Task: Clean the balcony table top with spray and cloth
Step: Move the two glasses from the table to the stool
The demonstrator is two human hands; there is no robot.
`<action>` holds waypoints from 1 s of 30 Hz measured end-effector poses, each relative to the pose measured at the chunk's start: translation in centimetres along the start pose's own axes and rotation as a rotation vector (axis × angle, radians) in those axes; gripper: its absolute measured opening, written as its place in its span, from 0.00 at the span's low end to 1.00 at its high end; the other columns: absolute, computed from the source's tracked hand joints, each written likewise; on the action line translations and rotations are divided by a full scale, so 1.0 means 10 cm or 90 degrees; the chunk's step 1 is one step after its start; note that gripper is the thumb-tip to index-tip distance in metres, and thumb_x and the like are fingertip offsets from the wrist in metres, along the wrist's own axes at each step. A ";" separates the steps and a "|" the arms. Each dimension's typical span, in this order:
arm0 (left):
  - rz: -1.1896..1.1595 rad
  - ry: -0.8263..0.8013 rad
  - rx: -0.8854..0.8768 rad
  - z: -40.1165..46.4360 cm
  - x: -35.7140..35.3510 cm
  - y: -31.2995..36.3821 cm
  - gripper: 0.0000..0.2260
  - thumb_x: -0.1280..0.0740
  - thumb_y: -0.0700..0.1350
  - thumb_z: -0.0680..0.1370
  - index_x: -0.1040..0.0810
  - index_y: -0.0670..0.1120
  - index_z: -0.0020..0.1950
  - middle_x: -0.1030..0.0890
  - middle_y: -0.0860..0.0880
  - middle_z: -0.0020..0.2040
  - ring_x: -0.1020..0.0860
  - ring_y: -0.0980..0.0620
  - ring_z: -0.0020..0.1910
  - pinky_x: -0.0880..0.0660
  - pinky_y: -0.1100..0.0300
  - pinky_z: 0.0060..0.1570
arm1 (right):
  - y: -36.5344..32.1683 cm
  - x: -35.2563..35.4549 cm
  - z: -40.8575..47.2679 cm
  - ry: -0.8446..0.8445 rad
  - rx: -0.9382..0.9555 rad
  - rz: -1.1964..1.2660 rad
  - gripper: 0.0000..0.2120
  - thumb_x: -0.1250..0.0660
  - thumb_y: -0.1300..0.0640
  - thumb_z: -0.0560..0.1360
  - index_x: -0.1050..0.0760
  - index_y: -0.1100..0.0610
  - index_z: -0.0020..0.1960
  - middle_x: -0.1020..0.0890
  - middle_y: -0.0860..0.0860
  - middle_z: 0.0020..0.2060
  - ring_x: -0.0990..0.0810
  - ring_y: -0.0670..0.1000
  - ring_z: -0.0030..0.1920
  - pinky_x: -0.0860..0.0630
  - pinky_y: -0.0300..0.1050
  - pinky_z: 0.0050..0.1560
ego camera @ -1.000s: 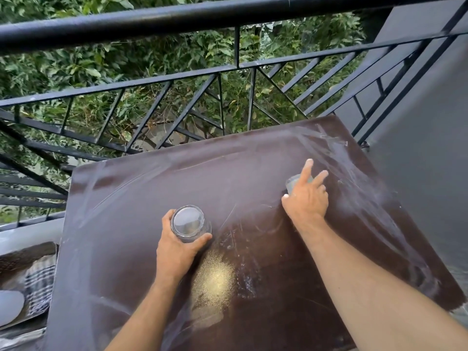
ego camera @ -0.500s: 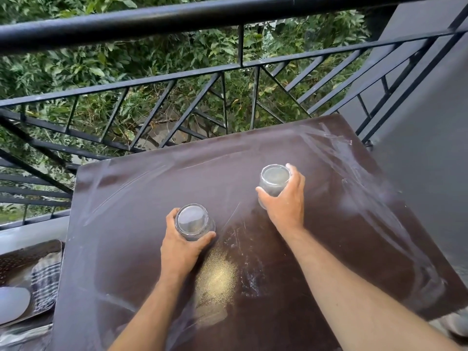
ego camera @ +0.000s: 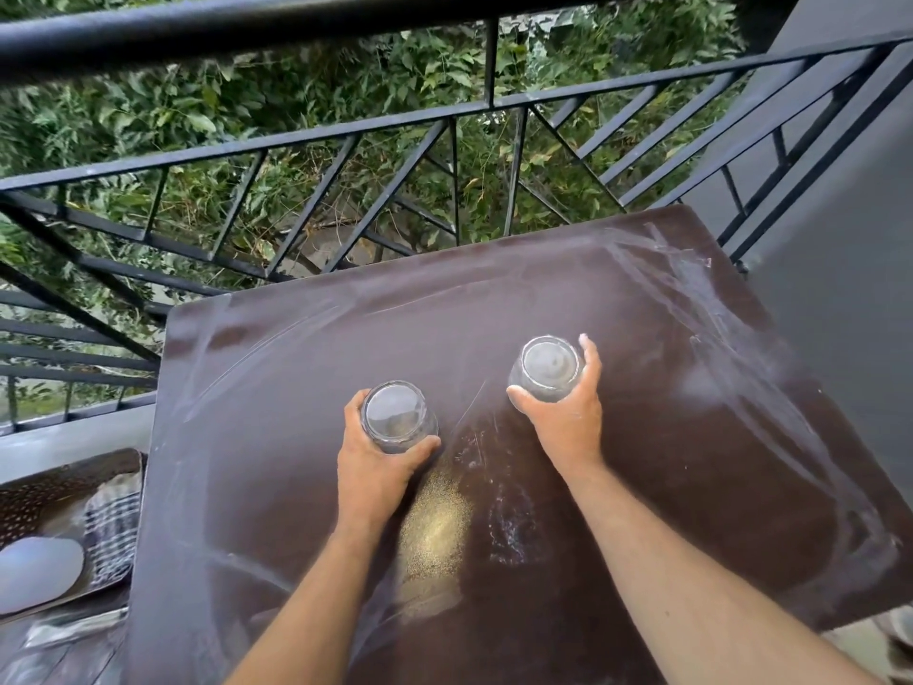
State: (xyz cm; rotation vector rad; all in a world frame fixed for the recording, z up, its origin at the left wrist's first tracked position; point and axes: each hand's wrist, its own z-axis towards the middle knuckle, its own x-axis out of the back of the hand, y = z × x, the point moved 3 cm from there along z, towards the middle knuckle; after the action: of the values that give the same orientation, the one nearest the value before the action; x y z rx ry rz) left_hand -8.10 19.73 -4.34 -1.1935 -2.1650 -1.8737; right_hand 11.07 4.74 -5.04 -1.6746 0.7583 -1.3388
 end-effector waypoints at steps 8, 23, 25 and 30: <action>-0.056 0.043 -0.020 -0.06 0.22 0.00 0.38 0.17 0.51 0.62 0.33 0.65 0.65 0.21 0.63 0.57 0.23 0.58 0.55 0.30 0.63 0.54 | -0.09 -0.14 -0.14 0.010 0.006 0.018 0.38 0.18 0.51 0.61 0.31 0.44 0.66 0.20 0.42 0.58 0.22 0.47 0.58 0.26 0.48 0.62; -0.089 0.161 -0.042 0.00 2.32 -0.86 0.40 0.15 0.47 0.61 0.30 0.52 0.69 0.23 0.63 0.55 0.23 0.57 0.57 0.31 0.69 0.55 | -1.10 -1.57 -1.58 -0.091 0.059 0.049 0.40 0.18 0.49 0.62 0.35 0.42 0.68 0.23 0.43 0.61 0.24 0.49 0.62 0.27 0.49 0.63; -0.094 0.178 -0.033 -0.01 2.67 -1.03 0.40 0.15 0.46 0.62 0.30 0.52 0.70 0.22 0.59 0.57 0.24 0.61 0.57 0.32 0.74 0.56 | -1.23 -1.85 -1.84 -0.106 0.057 0.056 0.40 0.19 0.48 0.62 0.35 0.40 0.67 0.23 0.42 0.62 0.24 0.49 0.62 0.27 0.49 0.63; -0.069 0.204 -0.049 0.03 3.42 -1.39 0.35 0.16 0.43 0.63 0.31 0.55 0.63 0.26 0.68 0.52 0.29 0.83 0.49 0.36 0.85 0.48 | -1.54 -2.51 -2.45 -0.164 0.078 0.081 0.40 0.19 0.48 0.62 0.35 0.41 0.68 0.23 0.42 0.62 0.24 0.47 0.62 0.27 0.47 0.62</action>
State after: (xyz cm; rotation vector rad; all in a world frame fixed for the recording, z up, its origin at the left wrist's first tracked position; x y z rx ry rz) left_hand -39.85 37.87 0.90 -0.7323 -2.0353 -2.0414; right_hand -19.55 27.44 -1.08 -1.6332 0.6090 -1.0365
